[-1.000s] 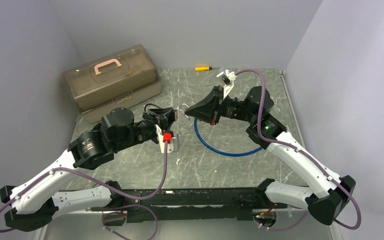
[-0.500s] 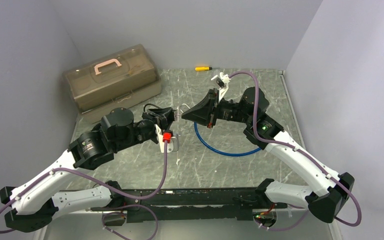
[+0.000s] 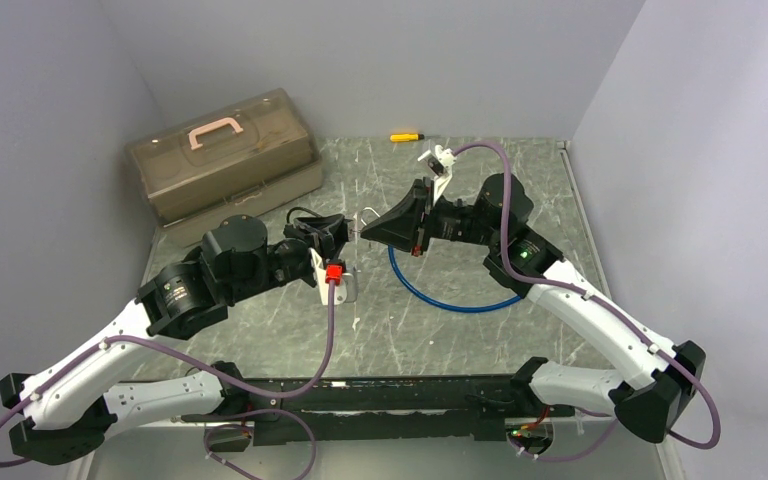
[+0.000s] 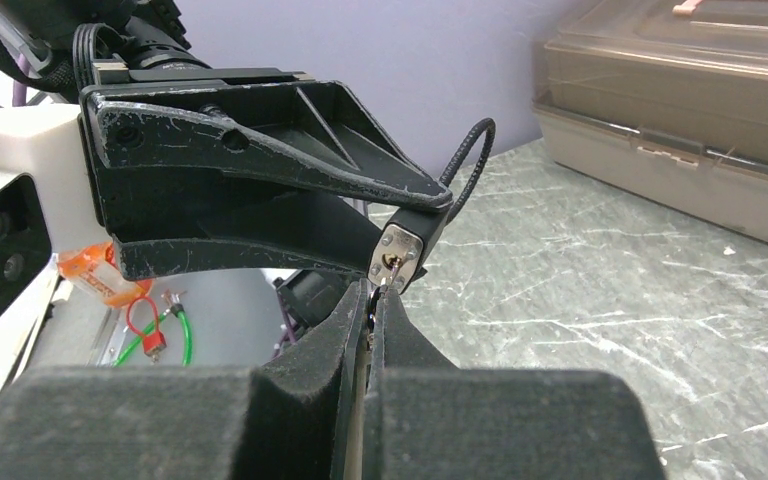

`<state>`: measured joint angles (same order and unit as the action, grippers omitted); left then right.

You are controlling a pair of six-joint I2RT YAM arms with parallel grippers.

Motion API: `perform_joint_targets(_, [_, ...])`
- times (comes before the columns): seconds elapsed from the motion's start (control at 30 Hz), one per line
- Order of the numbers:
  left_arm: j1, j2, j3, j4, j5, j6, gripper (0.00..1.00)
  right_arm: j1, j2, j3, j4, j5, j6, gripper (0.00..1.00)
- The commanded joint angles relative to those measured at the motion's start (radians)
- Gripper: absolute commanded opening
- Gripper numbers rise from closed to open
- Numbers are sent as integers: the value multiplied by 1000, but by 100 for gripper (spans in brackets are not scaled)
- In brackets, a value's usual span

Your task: Unlock with the key

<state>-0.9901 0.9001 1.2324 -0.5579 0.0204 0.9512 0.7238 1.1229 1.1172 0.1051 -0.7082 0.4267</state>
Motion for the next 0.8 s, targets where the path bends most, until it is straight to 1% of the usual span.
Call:
perform_joint_targets(0.0, [5, -13, 25, 60, 4, -5, 0, 8, -2, 28, 39, -4, -3, 0])
perform_joint_targets(0.37, [12, -20, 25, 60, 9, -6, 0, 16, 18, 37, 47, 8, 9, 0])
perform_joint_targets(0.5, [14, -23, 24, 64, 3, -5, 0, 35, 35, 59, 5, 44, -18, 0])
perform_joint_targets(0.77, [15, -26, 27, 59, 9, -2, 0, 44, 35, 54, 24, 83, -12, 0])
